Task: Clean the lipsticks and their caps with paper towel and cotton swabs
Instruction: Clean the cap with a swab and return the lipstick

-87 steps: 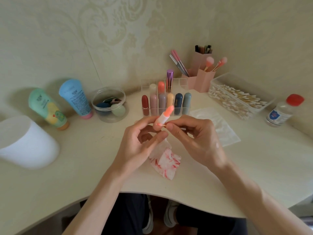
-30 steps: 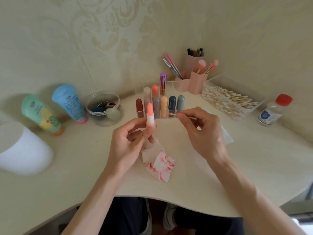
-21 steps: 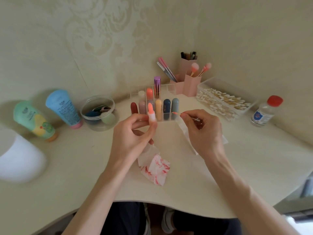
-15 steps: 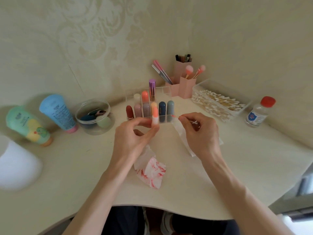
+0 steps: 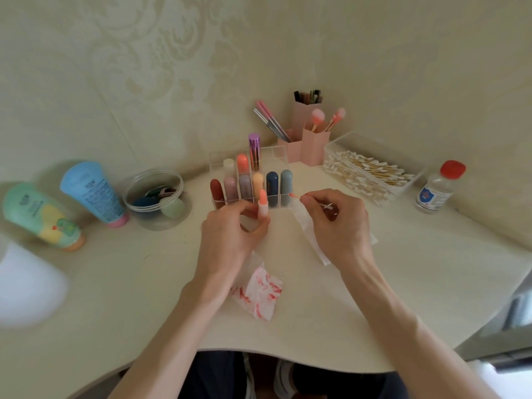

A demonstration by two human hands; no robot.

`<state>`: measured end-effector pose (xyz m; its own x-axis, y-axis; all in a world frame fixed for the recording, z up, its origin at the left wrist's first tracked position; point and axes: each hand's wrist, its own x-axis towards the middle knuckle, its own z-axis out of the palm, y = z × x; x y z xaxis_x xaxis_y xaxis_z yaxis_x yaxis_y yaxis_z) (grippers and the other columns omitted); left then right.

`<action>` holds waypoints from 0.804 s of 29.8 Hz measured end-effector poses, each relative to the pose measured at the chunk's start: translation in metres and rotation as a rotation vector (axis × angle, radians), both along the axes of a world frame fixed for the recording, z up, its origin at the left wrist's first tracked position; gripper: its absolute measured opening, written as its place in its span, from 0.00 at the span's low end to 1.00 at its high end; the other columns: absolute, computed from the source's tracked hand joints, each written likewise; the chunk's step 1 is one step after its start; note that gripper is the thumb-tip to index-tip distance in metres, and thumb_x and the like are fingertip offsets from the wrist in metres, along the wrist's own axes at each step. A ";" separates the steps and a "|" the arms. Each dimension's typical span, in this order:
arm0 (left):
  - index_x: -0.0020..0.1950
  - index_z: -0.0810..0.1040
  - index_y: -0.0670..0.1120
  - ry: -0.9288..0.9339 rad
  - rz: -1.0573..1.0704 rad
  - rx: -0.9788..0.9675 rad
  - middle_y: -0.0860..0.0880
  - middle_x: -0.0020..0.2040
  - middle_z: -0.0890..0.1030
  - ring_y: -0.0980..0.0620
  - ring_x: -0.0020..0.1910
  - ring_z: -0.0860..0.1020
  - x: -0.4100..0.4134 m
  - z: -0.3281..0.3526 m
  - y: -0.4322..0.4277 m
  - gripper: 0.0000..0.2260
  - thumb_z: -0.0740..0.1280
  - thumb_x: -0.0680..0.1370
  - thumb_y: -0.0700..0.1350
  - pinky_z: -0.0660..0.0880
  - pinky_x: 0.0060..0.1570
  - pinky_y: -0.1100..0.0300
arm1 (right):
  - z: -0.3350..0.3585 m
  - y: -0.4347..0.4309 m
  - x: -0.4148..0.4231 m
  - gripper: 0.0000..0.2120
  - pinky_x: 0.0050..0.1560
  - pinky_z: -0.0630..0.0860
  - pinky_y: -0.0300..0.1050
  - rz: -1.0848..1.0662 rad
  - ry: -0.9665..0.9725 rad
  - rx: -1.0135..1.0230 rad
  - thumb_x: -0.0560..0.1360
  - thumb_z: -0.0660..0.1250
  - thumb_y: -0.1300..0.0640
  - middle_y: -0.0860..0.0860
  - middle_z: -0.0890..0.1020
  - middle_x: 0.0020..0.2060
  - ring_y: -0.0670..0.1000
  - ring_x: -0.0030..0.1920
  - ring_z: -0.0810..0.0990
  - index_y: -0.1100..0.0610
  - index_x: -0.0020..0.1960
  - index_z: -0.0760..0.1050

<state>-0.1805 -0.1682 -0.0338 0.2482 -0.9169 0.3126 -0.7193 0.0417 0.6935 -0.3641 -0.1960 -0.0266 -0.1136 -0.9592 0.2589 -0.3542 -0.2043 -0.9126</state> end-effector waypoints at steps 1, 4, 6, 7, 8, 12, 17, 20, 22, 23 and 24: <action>0.48 0.85 0.54 -0.028 0.003 0.001 0.58 0.44 0.86 0.49 0.38 0.83 -0.001 -0.001 0.000 0.08 0.71 0.77 0.57 0.80 0.47 0.48 | 0.000 0.000 0.000 0.06 0.44 0.73 0.31 0.001 -0.002 0.000 0.79 0.74 0.58 0.43 0.86 0.40 0.44 0.43 0.82 0.48 0.46 0.86; 0.48 0.84 0.55 -0.076 0.021 0.008 0.58 0.43 0.86 0.48 0.40 0.82 -0.004 -0.001 0.000 0.07 0.71 0.77 0.56 0.79 0.48 0.46 | 0.001 0.000 0.000 0.05 0.45 0.76 0.36 0.005 -0.009 0.002 0.79 0.74 0.58 0.44 0.86 0.41 0.45 0.44 0.83 0.49 0.47 0.86; 0.48 0.84 0.55 -0.086 0.031 0.007 0.58 0.43 0.85 0.49 0.40 0.82 -0.005 0.000 0.000 0.06 0.71 0.77 0.56 0.79 0.48 0.46 | 0.001 0.000 0.000 0.04 0.45 0.76 0.36 0.018 -0.018 -0.011 0.79 0.74 0.58 0.44 0.86 0.41 0.45 0.44 0.83 0.51 0.48 0.86; 0.48 0.84 0.55 -0.092 0.033 0.010 0.58 0.43 0.85 0.49 0.40 0.82 -0.006 0.000 0.000 0.06 0.71 0.77 0.56 0.79 0.48 0.47 | 0.001 0.001 0.000 0.04 0.44 0.75 0.35 0.027 -0.025 -0.020 0.80 0.74 0.58 0.45 0.86 0.42 0.45 0.43 0.83 0.52 0.48 0.87; 0.49 0.84 0.55 -0.095 0.033 0.016 0.58 0.43 0.85 0.49 0.40 0.82 -0.006 0.000 0.000 0.07 0.71 0.77 0.56 0.79 0.48 0.47 | 0.001 0.001 0.001 0.03 0.44 0.74 0.34 0.036 -0.029 -0.030 0.80 0.74 0.58 0.45 0.86 0.42 0.44 0.43 0.83 0.53 0.49 0.87; 0.50 0.84 0.56 -0.101 0.015 -0.002 0.58 0.46 0.86 0.50 0.40 0.81 -0.003 0.000 0.002 0.08 0.71 0.77 0.57 0.79 0.47 0.47 | 0.002 0.002 0.002 0.03 0.43 0.71 0.30 0.053 -0.046 -0.068 0.80 0.73 0.58 0.46 0.86 0.42 0.42 0.41 0.81 0.53 0.49 0.86; 0.52 0.85 0.52 -0.091 0.012 -0.130 0.57 0.48 0.85 0.55 0.33 0.79 -0.001 0.008 0.011 0.09 0.71 0.78 0.54 0.79 0.40 0.51 | 0.006 0.004 0.003 0.04 0.43 0.73 0.31 0.058 -0.120 -0.123 0.80 0.73 0.59 0.46 0.86 0.42 0.41 0.40 0.80 0.53 0.49 0.85; 0.54 0.84 0.49 -0.199 -0.002 -0.230 0.56 0.47 0.84 0.55 0.37 0.77 0.014 0.014 0.029 0.07 0.72 0.77 0.45 0.76 0.41 0.56 | 0.009 0.006 0.004 0.05 0.40 0.71 0.33 0.082 -0.168 -0.177 0.82 0.71 0.60 0.45 0.85 0.39 0.42 0.38 0.77 0.52 0.49 0.84; 0.57 0.85 0.47 -0.294 0.002 -0.246 0.54 0.51 0.84 0.53 0.47 0.78 0.032 0.013 0.038 0.08 0.72 0.78 0.42 0.73 0.49 0.62 | 0.009 0.008 0.006 0.08 0.36 0.69 0.40 0.122 -0.153 -0.220 0.83 0.69 0.59 0.47 0.83 0.39 0.48 0.35 0.76 0.48 0.50 0.83; 0.59 0.85 0.47 -0.336 -0.013 -0.235 0.53 0.54 0.84 0.51 0.52 0.78 0.043 0.010 0.040 0.09 0.71 0.79 0.43 0.72 0.54 0.62 | 0.009 0.009 0.007 0.08 0.36 0.69 0.47 0.147 -0.137 -0.230 0.84 0.68 0.58 0.49 0.82 0.38 0.53 0.35 0.75 0.46 0.50 0.82; 0.62 0.84 0.47 -0.370 -0.037 -0.210 0.52 0.57 0.83 0.50 0.56 0.77 0.052 0.008 0.041 0.11 0.71 0.80 0.45 0.72 0.58 0.61 | 0.007 0.009 0.008 0.09 0.37 0.69 0.51 0.172 -0.117 -0.235 0.84 0.67 0.58 0.49 0.80 0.37 0.55 0.35 0.74 0.46 0.50 0.82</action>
